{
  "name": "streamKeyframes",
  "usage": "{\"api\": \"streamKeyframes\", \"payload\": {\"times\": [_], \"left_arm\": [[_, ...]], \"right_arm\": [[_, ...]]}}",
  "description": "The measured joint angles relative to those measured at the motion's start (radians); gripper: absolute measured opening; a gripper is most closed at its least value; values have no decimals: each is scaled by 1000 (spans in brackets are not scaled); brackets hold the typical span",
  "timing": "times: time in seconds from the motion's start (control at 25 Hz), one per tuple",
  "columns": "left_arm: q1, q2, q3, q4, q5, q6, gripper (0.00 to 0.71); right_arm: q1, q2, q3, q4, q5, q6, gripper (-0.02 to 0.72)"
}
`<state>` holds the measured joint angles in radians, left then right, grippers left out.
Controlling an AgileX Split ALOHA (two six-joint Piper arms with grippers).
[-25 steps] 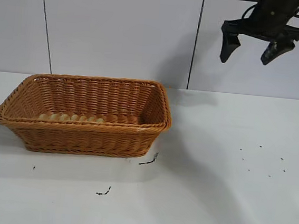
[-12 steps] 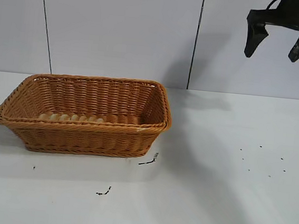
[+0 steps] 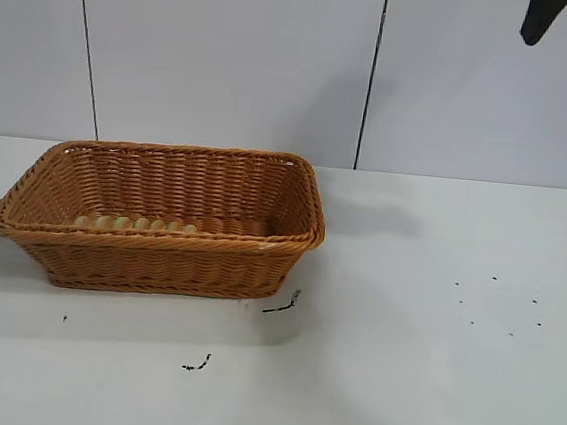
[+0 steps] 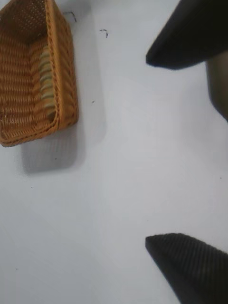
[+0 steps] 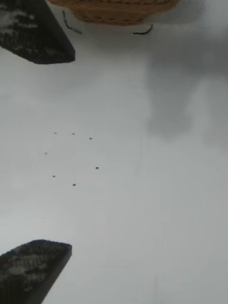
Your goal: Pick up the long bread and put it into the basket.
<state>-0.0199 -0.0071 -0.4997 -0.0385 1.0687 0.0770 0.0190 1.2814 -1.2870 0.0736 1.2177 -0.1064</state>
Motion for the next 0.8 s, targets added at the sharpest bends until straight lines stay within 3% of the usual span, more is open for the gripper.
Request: {"api": "streamKeyframes", "payload": {"times": [0.28,0.56,0.8], "left_arm": [[0,0,0,0,0,0,692],[0,0,0,0,0,0,692],[0,0,0,0,0,0,692]], "right_arm": [[0,-384,383,-15,-7,-3,689],[0,-744,731,-13,-172,0,689],[0,-917,784,-12,-196,32,689]]}}
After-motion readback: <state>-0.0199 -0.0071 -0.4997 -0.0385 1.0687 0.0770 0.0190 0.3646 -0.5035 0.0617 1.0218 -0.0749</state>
